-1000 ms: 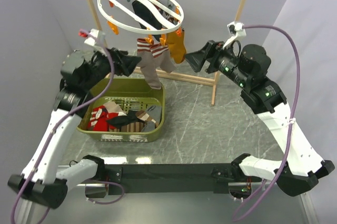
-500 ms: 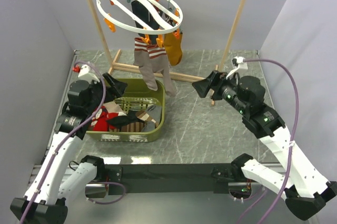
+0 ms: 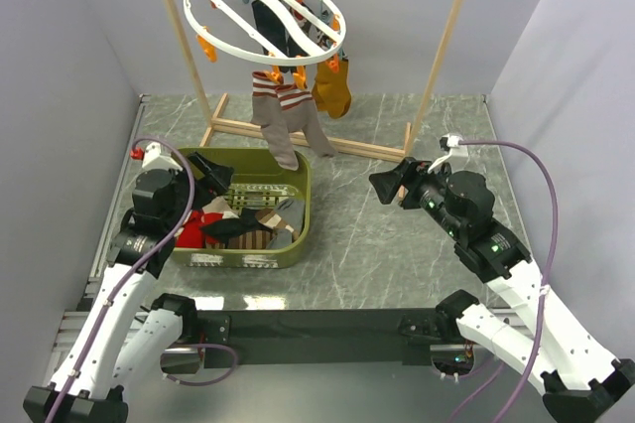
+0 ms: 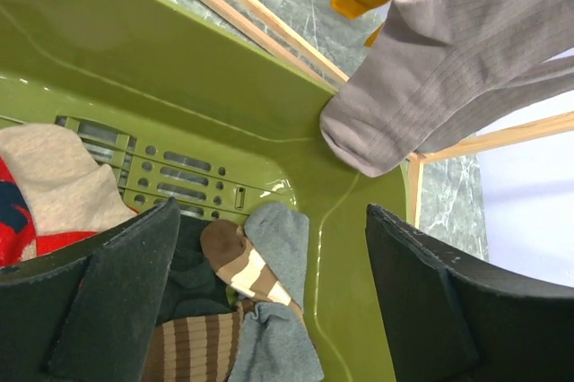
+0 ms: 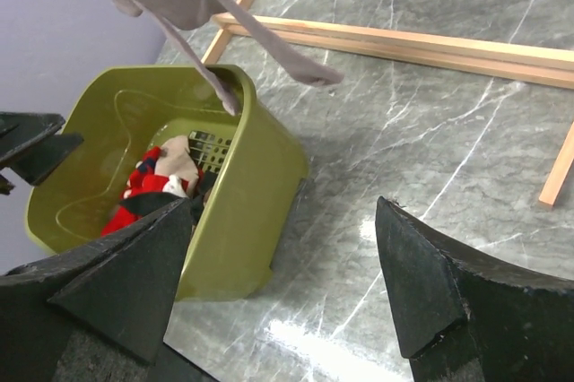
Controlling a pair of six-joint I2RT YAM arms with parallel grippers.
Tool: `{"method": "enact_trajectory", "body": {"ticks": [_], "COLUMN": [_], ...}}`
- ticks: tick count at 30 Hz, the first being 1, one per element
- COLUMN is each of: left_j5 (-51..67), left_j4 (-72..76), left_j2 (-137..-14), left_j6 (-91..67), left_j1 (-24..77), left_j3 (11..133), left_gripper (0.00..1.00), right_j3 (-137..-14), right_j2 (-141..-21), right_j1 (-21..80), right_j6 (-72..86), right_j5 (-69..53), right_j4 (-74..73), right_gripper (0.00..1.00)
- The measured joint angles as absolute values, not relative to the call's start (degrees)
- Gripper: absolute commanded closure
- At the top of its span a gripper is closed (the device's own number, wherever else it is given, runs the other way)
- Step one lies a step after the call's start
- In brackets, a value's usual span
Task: Clip the socks to the hanger
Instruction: Adjust the sock on the hanger.
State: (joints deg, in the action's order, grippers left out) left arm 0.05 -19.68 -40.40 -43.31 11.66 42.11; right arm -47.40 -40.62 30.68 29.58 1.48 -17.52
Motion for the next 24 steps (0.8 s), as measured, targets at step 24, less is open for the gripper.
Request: {"method": "enact_trajectory", "body": {"ticks": [24], "left_j5": [-3.16], "left_j4": [-18.55], "left_j2": [-40.97], "left_j6": [-43.18], "left_j1": [11.55], "left_j3": [42.41], "left_gripper": [0.08], "right_j3": [-47.97], "right_j2": [-43.42], "right_j1": [30.59], "right_j6": [28.93], "right_j5": [4.12], "right_j4": [-18.85], "right_gripper": [0.08]}}
